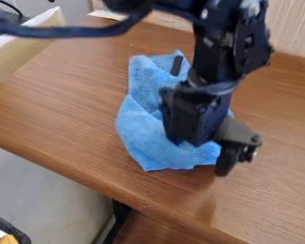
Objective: Move the cloth to the bottom right side of the table
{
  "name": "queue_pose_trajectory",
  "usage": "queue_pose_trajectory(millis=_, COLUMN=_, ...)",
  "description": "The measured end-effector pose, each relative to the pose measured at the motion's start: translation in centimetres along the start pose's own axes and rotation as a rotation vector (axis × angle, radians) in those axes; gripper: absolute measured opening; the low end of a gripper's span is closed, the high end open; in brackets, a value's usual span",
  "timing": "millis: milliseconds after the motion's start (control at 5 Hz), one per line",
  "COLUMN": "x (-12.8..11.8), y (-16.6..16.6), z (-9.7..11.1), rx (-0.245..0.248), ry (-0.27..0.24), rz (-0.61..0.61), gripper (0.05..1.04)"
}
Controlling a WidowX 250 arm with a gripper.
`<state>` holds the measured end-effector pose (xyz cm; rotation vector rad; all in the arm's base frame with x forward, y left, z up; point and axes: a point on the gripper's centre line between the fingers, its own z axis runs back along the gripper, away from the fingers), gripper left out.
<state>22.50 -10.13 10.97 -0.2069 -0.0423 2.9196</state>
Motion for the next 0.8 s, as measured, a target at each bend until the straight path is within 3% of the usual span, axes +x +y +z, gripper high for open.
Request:
queue_pose_trajectory(millis=400, x=-0.5, y=-0.5, z=4.3, rx=0.011, ry=0.092, rz=0.020, gripper=1.001)
queue_pose_trajectory(millis=800, x=-1.6, y=-0.6, z=5.8, rx=0.001, ry=0.140, rz=-0.007, gripper=1.001)
